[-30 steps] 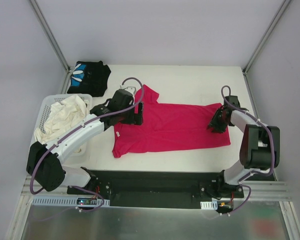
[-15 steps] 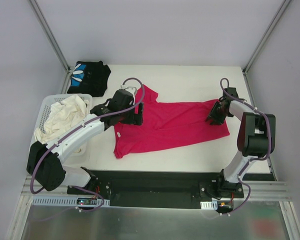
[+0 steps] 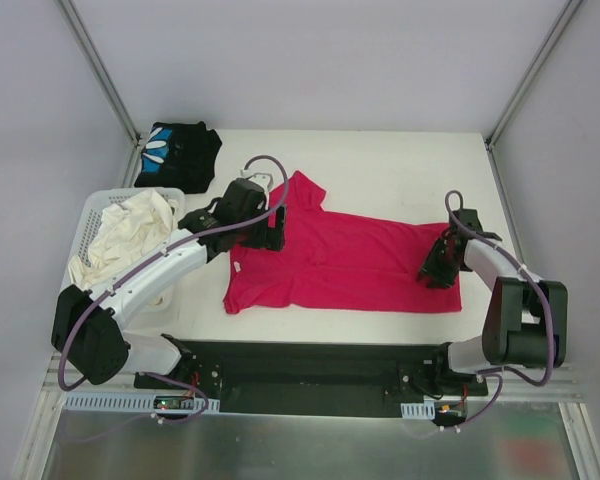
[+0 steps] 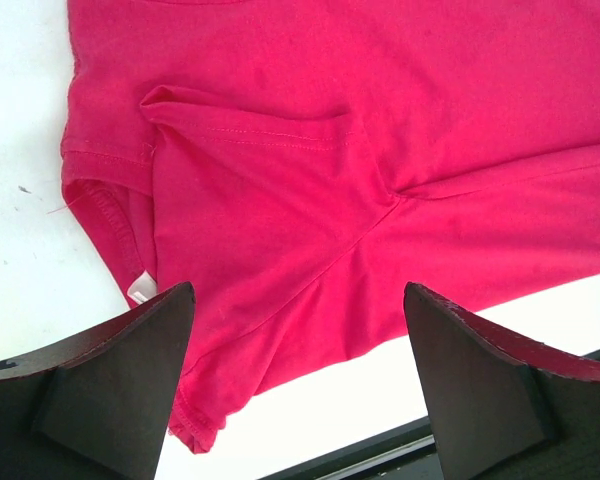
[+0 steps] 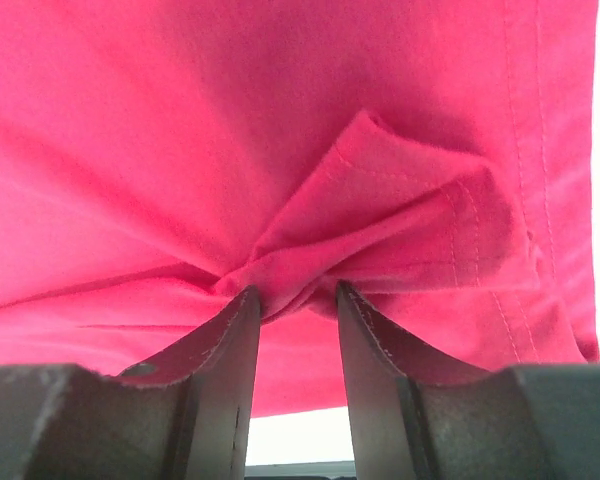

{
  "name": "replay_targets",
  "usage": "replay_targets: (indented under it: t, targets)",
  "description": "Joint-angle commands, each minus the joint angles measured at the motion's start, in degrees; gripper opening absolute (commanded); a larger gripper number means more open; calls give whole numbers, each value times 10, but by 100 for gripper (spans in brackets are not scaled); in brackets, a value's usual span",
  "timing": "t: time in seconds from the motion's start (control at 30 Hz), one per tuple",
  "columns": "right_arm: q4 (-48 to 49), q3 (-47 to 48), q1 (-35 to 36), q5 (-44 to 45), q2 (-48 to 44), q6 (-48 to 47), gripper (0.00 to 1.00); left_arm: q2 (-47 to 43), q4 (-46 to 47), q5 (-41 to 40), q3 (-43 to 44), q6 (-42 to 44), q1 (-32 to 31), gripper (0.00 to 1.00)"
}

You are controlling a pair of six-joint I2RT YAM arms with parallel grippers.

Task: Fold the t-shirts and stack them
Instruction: Grap the side of the flattened tshirt furthest away from the robot with both arms

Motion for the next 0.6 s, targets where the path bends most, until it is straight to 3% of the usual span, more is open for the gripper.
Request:
replay_targets:
  t: [0.0, 0.27, 0.57]
  targets:
    - [-44, -24, 3, 24, -57, -3, 40, -24, 7, -4, -4, 7, -3, 85]
    - [-31, 20, 3, 25, -56, 1, 40, -5, 7, -8, 10, 9, -3, 85]
    - [-66, 245, 1, 14, 58, -30, 40, 123, 2, -27, 121, 24, 4, 86]
